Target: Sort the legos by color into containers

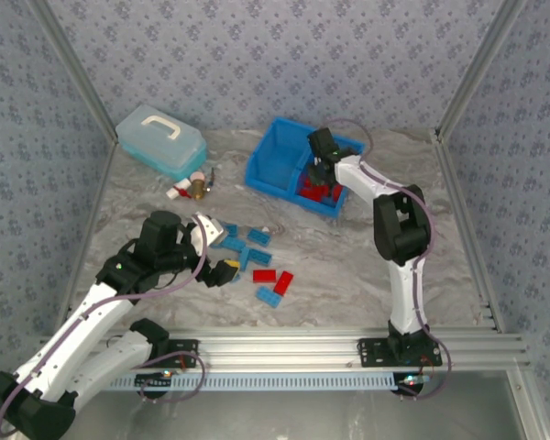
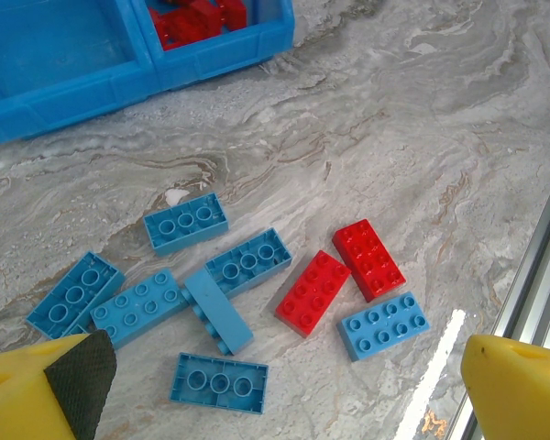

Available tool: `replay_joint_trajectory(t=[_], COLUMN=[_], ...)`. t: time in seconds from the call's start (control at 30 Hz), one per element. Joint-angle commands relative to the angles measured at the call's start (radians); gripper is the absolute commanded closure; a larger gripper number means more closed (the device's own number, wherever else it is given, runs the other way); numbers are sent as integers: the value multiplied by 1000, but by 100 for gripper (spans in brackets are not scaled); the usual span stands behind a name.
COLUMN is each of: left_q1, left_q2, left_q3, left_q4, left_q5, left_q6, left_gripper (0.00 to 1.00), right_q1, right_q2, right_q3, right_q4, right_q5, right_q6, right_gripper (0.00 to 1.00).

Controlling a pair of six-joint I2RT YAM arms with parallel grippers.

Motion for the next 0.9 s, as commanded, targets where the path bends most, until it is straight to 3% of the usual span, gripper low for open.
replay_joint_trajectory(t=[0.0, 0.13, 0.3, 0.5, 0.67, 0.77, 0.87], left_q1=[4, 4, 6, 5, 8, 11, 13], left_q2=[6, 14, 15, 14, 12, 17, 21], left_q3=[5, 4, 4, 5, 6, 7, 8], left_q4=[-3, -4, -9, -11, -6, -2, -2], left_q5=[7, 11, 4, -2, -15, -5, 2], left_q6=[7, 8, 11, 15, 14, 11, 7], left_gripper=[1, 1, 1, 1, 1, 1, 1], right_q1=[-13, -10, 9, 141, 331, 453, 558], right_q2=[10, -19, -121, -412, -606, -643, -634], right_q3=[48, 43, 9, -235, -493, -586, -628], right_q4=[-40, -53, -65, -47, -90, -171, -200], right_q5=[-23, -23, -11, -22, 26, 101, 96], right_q6=[10, 6, -11, -3, 278, 576, 765], right_gripper=[54, 37, 40, 38, 35, 33, 32])
